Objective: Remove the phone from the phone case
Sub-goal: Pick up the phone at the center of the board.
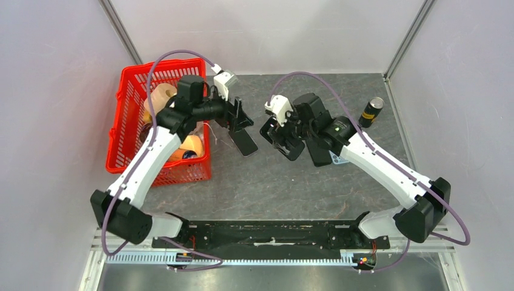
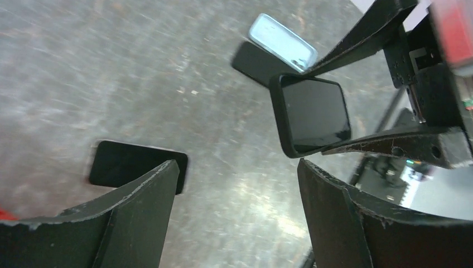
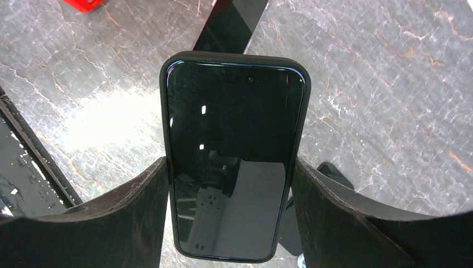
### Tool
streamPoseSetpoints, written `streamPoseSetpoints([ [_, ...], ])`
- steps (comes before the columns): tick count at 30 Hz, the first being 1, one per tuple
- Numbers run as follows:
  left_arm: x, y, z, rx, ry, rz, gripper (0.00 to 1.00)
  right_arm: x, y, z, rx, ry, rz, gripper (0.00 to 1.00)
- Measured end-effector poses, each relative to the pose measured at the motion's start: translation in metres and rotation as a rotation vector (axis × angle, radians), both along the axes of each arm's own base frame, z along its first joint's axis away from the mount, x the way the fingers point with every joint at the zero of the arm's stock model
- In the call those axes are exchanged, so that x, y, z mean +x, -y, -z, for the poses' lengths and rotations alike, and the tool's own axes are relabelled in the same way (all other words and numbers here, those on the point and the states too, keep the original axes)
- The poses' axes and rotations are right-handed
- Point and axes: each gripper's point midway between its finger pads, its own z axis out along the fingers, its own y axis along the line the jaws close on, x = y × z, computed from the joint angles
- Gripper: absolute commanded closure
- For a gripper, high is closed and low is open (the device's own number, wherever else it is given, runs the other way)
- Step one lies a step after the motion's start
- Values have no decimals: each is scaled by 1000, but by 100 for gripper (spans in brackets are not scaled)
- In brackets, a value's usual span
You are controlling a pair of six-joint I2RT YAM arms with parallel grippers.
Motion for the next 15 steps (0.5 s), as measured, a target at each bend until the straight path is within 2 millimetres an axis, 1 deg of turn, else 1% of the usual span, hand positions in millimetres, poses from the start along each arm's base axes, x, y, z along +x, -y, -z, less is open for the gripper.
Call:
streamPoseSetpoints([
  [3, -4, 17, 13, -59, -143, 51, 17, -2, -3, -11, 6, 16, -25, 95],
  [9, -8, 41, 28, -162, -371, 116, 18, -7, -3, -12, -14, 10, -49, 95],
  [15, -14, 58, 38, -219, -513, 162, 23, -7, -9, -19, -17, 22, -65, 95],
])
